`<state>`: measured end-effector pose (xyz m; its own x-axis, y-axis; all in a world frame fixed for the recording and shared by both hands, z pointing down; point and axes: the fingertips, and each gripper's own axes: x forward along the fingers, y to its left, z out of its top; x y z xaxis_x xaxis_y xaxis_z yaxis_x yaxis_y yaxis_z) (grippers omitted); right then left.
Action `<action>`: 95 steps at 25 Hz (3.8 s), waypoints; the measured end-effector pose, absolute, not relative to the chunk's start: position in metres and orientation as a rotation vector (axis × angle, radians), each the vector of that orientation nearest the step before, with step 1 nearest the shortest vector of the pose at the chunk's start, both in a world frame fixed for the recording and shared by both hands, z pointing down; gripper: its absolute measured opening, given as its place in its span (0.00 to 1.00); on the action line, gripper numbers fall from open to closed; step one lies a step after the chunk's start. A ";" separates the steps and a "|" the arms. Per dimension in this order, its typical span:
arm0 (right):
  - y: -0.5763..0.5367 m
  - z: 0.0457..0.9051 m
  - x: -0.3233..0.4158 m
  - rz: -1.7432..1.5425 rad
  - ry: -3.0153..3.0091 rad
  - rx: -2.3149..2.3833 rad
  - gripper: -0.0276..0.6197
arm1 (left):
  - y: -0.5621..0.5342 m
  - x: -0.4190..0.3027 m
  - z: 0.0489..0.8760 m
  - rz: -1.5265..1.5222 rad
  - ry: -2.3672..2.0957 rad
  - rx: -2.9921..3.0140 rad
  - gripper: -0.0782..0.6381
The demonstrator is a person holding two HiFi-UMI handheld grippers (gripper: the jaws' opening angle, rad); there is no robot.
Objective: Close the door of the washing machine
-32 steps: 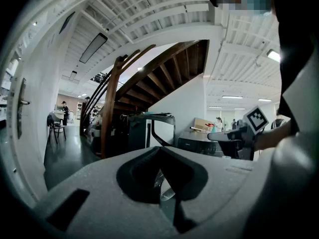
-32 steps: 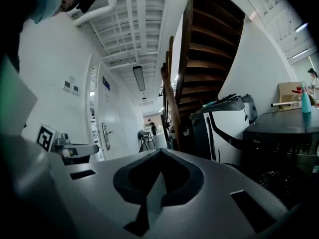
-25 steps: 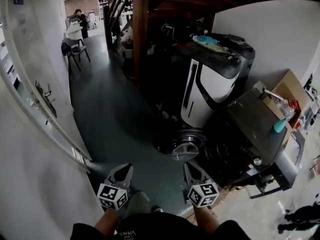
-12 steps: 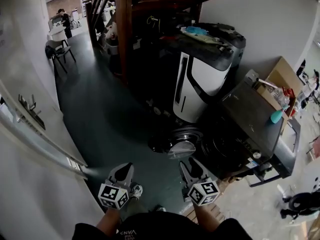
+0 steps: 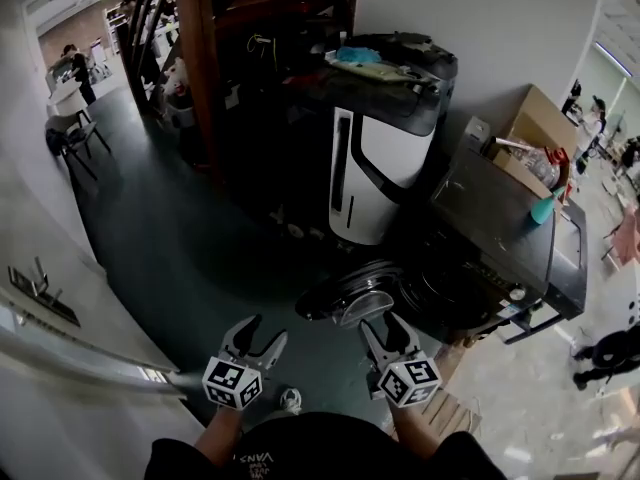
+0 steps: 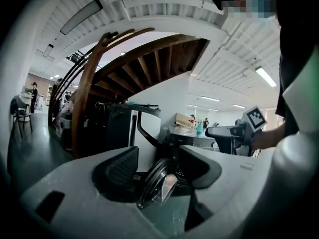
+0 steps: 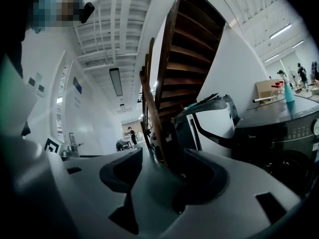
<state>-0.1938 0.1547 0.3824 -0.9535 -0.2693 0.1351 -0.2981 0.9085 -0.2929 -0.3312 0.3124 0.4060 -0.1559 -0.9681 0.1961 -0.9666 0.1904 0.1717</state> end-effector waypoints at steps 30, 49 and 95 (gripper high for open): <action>0.111 0.468 -0.123 0.643 -2.684 1.107 0.41 | 0.126 -0.378 0.626 0.637 -1.528 2.221 0.61; 0.035 0.519 -0.072 0.738 -2.560 0.969 0.41 | 0.018 -0.366 0.703 0.790 -1.412 2.029 0.64; -0.020 0.586 0.127 0.944 -2.290 1.471 0.38 | -0.008 -0.043 0.708 0.659 -0.848 2.065 0.61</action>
<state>0.1271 -0.0203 0.5856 -0.4536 -0.7135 0.5340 -0.8825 0.2761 -0.3807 -0.0432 -0.0076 0.7080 0.6409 -0.3393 0.6886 -0.7510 -0.4628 0.4710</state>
